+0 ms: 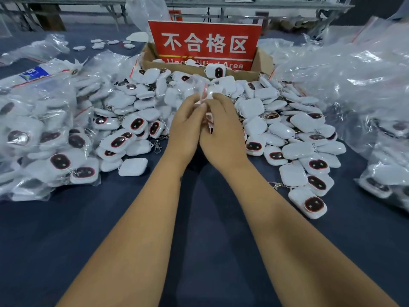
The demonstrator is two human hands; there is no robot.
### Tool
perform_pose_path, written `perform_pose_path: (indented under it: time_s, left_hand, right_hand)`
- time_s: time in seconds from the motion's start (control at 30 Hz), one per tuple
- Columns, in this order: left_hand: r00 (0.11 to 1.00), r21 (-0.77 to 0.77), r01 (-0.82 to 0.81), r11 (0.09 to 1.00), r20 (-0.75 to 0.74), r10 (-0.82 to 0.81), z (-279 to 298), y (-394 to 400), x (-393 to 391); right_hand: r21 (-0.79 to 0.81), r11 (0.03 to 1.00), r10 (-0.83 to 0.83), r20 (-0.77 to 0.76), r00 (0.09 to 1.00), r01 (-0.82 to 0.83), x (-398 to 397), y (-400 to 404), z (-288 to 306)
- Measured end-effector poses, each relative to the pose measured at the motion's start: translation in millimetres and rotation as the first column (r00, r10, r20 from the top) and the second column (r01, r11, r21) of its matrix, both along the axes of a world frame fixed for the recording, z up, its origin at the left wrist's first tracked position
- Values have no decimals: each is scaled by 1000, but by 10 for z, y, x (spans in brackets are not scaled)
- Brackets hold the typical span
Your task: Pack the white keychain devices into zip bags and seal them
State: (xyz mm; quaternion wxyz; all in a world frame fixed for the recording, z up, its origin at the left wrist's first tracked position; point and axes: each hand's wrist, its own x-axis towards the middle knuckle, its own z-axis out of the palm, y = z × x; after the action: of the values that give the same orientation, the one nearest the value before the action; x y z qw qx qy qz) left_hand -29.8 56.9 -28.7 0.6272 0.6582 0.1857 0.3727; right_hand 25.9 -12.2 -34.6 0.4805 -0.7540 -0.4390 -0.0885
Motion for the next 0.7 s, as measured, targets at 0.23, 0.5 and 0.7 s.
perform_pose_path:
  time_s: [0.23, 0.5, 0.7]
  left_hand:
    - [996, 106, 15, 994, -87, -6, -30, 31, -2]
    - [929, 446, -359, 820, 83, 362, -51, 77, 0]
    - [835, 525, -549, 650, 317, 449, 17, 101, -80]
  right_hand:
    - [63, 980, 195, -82, 977, -190, 84, -69, 17]
    - [-75, 978, -184, 145, 972, 196, 168, -64, 9]
    - [318, 946, 77, -51, 996, -57, 64, -66, 36]
